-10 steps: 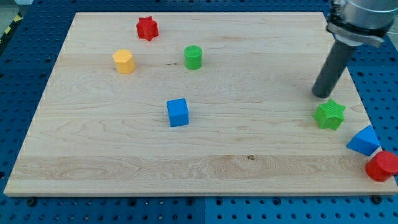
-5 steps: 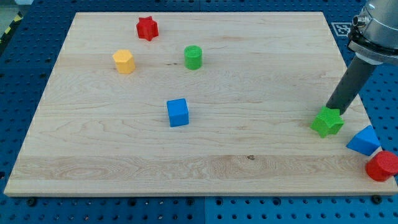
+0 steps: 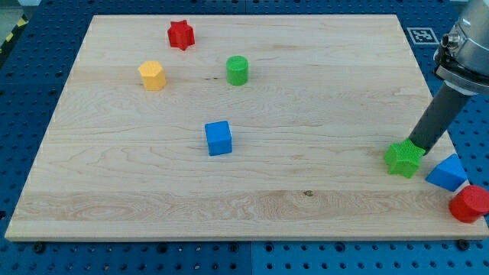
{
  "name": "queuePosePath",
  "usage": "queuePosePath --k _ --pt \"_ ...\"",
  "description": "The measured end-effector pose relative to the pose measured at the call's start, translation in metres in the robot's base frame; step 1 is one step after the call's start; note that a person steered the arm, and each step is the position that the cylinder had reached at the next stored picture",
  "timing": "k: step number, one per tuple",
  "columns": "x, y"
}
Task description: Push the green star to the bottom right side
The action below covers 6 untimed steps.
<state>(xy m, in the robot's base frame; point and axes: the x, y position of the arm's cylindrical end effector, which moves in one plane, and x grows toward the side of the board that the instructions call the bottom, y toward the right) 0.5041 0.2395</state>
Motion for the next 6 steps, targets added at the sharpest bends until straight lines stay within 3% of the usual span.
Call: queuePosePath --k 4,6 --pt "-0.004 -0.048" --pt "0.029 -0.048"
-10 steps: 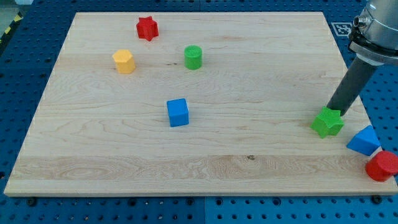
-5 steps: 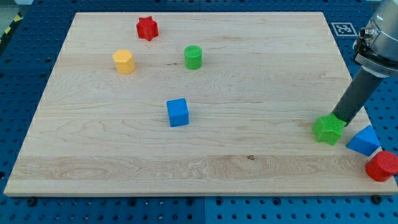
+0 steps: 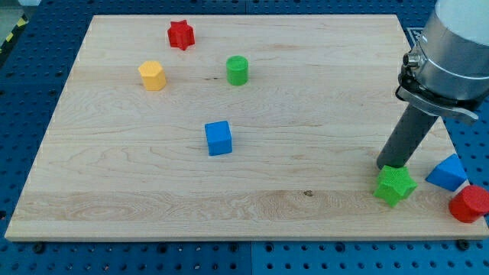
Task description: Push the green star to the bottom right side
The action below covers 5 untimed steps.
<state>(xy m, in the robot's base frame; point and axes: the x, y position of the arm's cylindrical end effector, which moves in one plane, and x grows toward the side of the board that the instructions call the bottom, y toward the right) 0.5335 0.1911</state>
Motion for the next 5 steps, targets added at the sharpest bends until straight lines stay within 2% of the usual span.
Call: queuePosePath --k 1,2,3,5 --pt "-0.013 -0.036" --pt "0.007 -0.042" --pt "0.022 -0.022" --pt "0.025 -0.002"
